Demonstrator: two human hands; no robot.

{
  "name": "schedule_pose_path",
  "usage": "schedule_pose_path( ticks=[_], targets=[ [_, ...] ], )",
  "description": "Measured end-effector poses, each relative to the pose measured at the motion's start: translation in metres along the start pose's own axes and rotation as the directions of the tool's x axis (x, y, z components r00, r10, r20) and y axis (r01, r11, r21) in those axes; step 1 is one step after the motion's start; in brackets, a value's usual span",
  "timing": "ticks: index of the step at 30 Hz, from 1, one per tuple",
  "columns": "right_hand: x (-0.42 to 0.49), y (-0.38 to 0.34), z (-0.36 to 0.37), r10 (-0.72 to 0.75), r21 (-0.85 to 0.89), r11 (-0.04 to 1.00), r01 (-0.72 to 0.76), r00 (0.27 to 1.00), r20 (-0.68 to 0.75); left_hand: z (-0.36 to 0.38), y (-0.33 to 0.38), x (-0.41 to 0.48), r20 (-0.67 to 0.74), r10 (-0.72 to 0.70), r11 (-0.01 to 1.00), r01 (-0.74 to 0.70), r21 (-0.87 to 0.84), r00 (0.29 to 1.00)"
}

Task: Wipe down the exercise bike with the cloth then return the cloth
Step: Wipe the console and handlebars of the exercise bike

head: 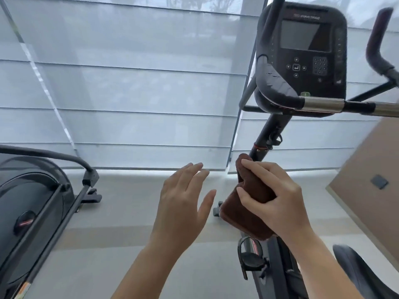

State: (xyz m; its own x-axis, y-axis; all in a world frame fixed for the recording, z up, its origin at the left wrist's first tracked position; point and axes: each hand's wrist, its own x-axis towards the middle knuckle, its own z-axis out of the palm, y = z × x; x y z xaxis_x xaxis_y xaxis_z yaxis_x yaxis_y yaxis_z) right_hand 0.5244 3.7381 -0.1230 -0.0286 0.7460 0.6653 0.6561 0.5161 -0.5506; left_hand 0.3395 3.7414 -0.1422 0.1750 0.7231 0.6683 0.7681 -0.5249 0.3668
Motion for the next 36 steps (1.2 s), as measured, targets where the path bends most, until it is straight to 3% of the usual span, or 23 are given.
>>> schedule_pose_path(
  ticks=[4,10,13,17,20,22,24,26,29,32,36],
  targets=[
    [0.051,0.043,0.002,0.051,-0.054,0.997,-0.058,0.991,-0.120,0.042,-0.026,0.073,0.072,0.087,0.995,-0.083,-0.060,0.994],
    [0.136,0.086,-0.020,-0.072,-0.243,0.970,0.018,0.973,-0.218,0.088,-0.042,0.167,0.109,0.226,0.971,-0.216,-0.098,0.968],
    [0.182,0.102,-0.035,-0.154,-0.344,0.936,0.071,0.963,-0.221,0.107,-0.049,0.206,0.102,0.247,0.964,-0.234,-0.127,0.964],
    [0.246,0.120,-0.048,-0.139,-0.389,0.919,0.059,0.974,-0.179,0.133,-0.058,0.251,0.091,0.307,0.944,-0.290,-0.158,0.947],
    [0.295,0.134,-0.045,-0.074,-0.426,0.904,0.040,0.995,-0.064,0.154,-0.065,0.290,0.084,0.356,0.919,-0.332,-0.214,0.931],
    [0.318,0.145,-0.034,0.057,-0.508,0.861,-0.022,0.997,0.053,0.168,-0.071,0.317,0.091,0.379,0.905,-0.348,-0.246,0.921],
    [0.328,0.154,-0.025,0.239,-0.648,0.755,-0.099,0.962,0.132,0.180,-0.077,0.344,0.098,0.410,0.886,-0.371,-0.278,0.907],
    [0.327,0.157,-0.019,0.384,-0.722,0.663,-0.198,0.918,0.101,0.192,-0.085,0.368,0.097,0.473,0.851,-0.426,-0.308,0.876],
    [0.325,0.153,0.002,0.462,-0.710,0.614,-0.346,0.886,-0.033,0.209,-0.097,0.402,0.118,0.586,0.784,-0.525,-0.330,0.801],
    [0.329,0.148,0.021,0.385,-0.716,0.594,-0.367,0.911,-0.148,0.226,-0.102,0.432,0.096,0.680,0.705,-0.612,-0.358,0.727],
    [0.305,0.137,0.013,0.286,-0.668,0.683,-0.297,0.949,-0.130,0.249,-0.103,0.461,0.050,0.772,0.594,-0.692,-0.410,0.634]
  ],
)
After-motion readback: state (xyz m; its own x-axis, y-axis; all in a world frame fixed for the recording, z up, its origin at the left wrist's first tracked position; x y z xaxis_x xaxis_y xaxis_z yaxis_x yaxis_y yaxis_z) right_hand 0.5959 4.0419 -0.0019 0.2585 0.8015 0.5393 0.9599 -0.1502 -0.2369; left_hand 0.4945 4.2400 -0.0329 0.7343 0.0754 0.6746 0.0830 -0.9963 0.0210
